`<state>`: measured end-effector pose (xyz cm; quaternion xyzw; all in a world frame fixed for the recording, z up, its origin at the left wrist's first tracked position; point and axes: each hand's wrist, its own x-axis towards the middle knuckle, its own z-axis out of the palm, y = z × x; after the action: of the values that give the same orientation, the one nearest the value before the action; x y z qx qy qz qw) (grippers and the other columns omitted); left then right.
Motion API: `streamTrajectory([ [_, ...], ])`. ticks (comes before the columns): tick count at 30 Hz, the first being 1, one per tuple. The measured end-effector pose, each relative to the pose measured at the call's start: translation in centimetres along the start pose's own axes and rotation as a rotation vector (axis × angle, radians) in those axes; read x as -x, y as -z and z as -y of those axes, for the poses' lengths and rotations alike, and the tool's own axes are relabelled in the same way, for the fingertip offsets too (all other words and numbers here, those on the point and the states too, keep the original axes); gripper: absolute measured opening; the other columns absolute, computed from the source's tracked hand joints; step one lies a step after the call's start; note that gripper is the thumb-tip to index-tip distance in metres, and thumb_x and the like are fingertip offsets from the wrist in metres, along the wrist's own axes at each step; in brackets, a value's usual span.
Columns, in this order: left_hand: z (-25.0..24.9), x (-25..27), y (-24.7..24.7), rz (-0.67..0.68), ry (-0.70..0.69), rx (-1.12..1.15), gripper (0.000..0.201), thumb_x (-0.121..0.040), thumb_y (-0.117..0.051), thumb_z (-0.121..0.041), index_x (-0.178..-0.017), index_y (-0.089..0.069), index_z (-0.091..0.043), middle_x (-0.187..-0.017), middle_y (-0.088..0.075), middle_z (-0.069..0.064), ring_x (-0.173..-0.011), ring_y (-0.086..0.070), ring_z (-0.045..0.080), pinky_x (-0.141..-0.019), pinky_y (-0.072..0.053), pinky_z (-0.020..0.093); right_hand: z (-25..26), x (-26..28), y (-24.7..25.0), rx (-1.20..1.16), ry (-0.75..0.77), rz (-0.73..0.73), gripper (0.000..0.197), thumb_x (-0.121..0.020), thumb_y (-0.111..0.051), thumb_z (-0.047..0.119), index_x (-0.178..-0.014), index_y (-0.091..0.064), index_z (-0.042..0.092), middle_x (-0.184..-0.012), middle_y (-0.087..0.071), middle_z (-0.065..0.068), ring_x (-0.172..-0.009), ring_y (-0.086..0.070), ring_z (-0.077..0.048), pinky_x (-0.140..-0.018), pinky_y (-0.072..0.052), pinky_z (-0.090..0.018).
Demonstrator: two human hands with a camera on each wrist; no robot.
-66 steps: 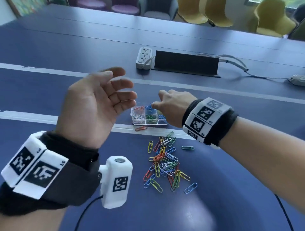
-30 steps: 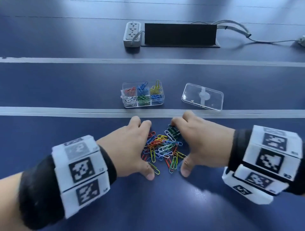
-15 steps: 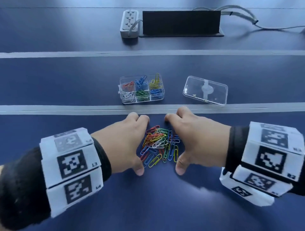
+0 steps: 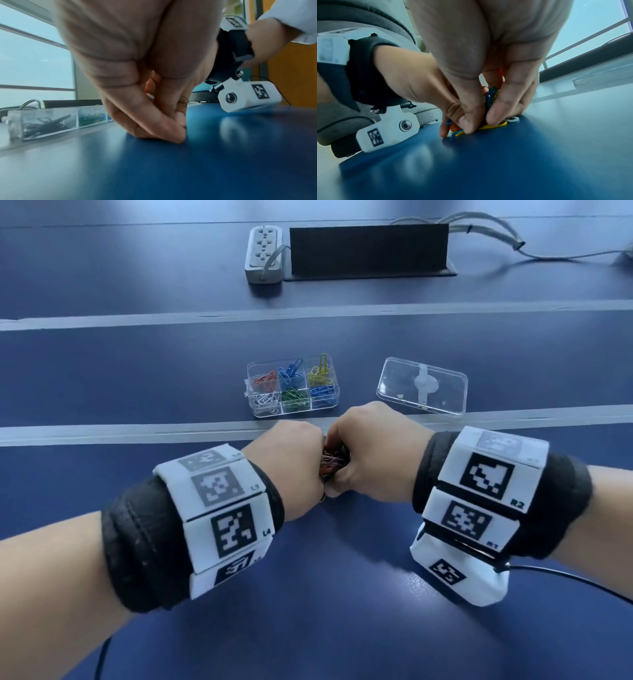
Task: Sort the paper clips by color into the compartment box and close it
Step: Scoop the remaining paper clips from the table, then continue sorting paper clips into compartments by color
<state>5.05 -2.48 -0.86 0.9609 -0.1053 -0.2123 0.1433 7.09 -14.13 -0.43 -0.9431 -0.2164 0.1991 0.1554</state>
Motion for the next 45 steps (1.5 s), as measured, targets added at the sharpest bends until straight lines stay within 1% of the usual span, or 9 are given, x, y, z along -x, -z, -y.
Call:
streamTrajectory([
  [9,1.8,-0.7,-0.6,0.012,0.156,0.632,0.010,-0.079,-0.068,-0.007,-0.076,-0.071,0.002,-0.065,-0.066,0.011,-0.063,-0.066,0.024,-0.079,-0.057,0.046,0.1,0.3,0.8,0.049,-0.036,0.015,0.032,-0.072,-0.069,0.026,-0.049,-0.048,0.020,-0.050,-0.046,0.003,-0.053,-0.047,-0.017,-0.048,-0.038,-0.023],
  [12,2.1,-0.6,-0.3,0.035,0.144,0.811,0.013,-0.083,-0.065,-0.003,-0.070,-0.069,-0.003,-0.061,-0.060,0.008,-0.057,-0.060,0.019,-0.081,-0.056,0.044,0.1,0.5,1.8,0.027,-0.029,0.016,0.021,-0.074,-0.067,0.024,-0.055,-0.058,0.017,-0.050,-0.051,0.001,-0.052,-0.048,-0.016,-0.051,-0.042,-0.023],
  [15,1.8,-0.3,0.4,0.050,0.158,1.072,0.011,-0.081,-0.054,0.010,-0.079,-0.063,0.003,-0.072,-0.054,0.013,-0.053,-0.055,0.015,-0.064,-0.058,0.028,0.3,0.6,3.3,-0.005,-0.026,0.017,0.015,-0.076,-0.067,0.025,-0.066,-0.065,0.014,-0.056,-0.063,0.001,-0.051,-0.053,-0.009,-0.052,-0.044,-0.019],
  [17,1.7,-0.1,0.6,0.069,0.174,1.305,0.019,-0.071,-0.053,-0.002,-0.088,-0.059,0.004,-0.079,-0.051,0.014,-0.055,-0.054,0.018,-0.053,-0.055,0.024,0.5,0.6,4.4,-0.013,-0.017,0.013,0.015,-0.077,-0.067,0.025,-0.069,-0.067,0.012,-0.061,-0.069,-0.001,-0.051,-0.055,-0.008,-0.053,-0.045,-0.019],
  [22,1.1,-0.1,0.9,0.145,0.212,1.819,0.027,-0.083,-0.037,-0.015,-0.083,-0.057,0.002,-0.075,-0.058,0.016,-0.061,-0.056,0.029,-0.051,-0.051,0.027,1.6,0.6,5.9,0.036,0.060,0.001,0.013,-0.072,-0.070,0.025,-0.064,-0.063,0.018,-0.054,-0.058,0.001,-0.050,-0.051,-0.012,-0.050,-0.042,-0.022],
  [27,-0.2,-0.8,-0.2,0.122,0.127,2.128,0.034,-0.089,-0.038,-0.016,-0.067,-0.061,-0.006,-0.061,-0.062,0.007,-0.051,-0.061,0.019,-0.056,-0.056,0.032,2.4,0.6,5.5,0.094,0.166,0.006,0.024,-0.068,-0.074,0.030,-0.092,-0.071,0.029,-0.074,-0.066,0.004,-0.071,-0.059,-0.015,-0.067,-0.052,-0.026],
  [34,-0.9,-1.2,-1.1,0.196,-0.022,2.431,0.033,-0.075,-0.043,-0.014,-0.061,-0.071,-0.001,-0.070,-0.069,0.014,-0.059,-0.068,0.024,-0.055,-0.058,0.038,0.8,0.9,5.9,-0.128,0.188,-0.030,0.025,-0.086,-0.059,0.015,-0.102,-0.068,0.032,-0.086,-0.065,0.016,-0.076,-0.059,-0.004,-0.070,-0.051,-0.017],
  [39,-0.1,-1.2,-1.7,0.272,-0.062,2.452,0.032,-0.084,-0.044,-0.014,-0.090,-0.073,0.000,-0.100,-0.068,0.016,-0.088,-0.068,0.030,-0.096,-0.047,0.051,-0.1,2.0,6.3,-0.383,0.202,-0.141,0.030,-0.090,-0.054,0.005,-0.101,-0.068,0.030,-0.086,-0.067,0.011,-0.080,-0.065,-0.010,-0.074,-0.056,-0.033],
  [45,0.6,-0.9,-2.4,0.213,-0.016,2.541,0.037,-0.079,-0.045,-0.018,-0.096,-0.072,0.001,-0.096,-0.071,0.016,-0.081,-0.070,0.029,-0.088,-0.051,0.047,-0.9,3.1,5.0,-0.397,0.164,-0.140,0.027,-0.083,-0.065,0.007,-0.092,-0.069,0.032,-0.082,-0.070,0.008,-0.075,-0.065,-0.010,-0.067,-0.050,-0.018],
])
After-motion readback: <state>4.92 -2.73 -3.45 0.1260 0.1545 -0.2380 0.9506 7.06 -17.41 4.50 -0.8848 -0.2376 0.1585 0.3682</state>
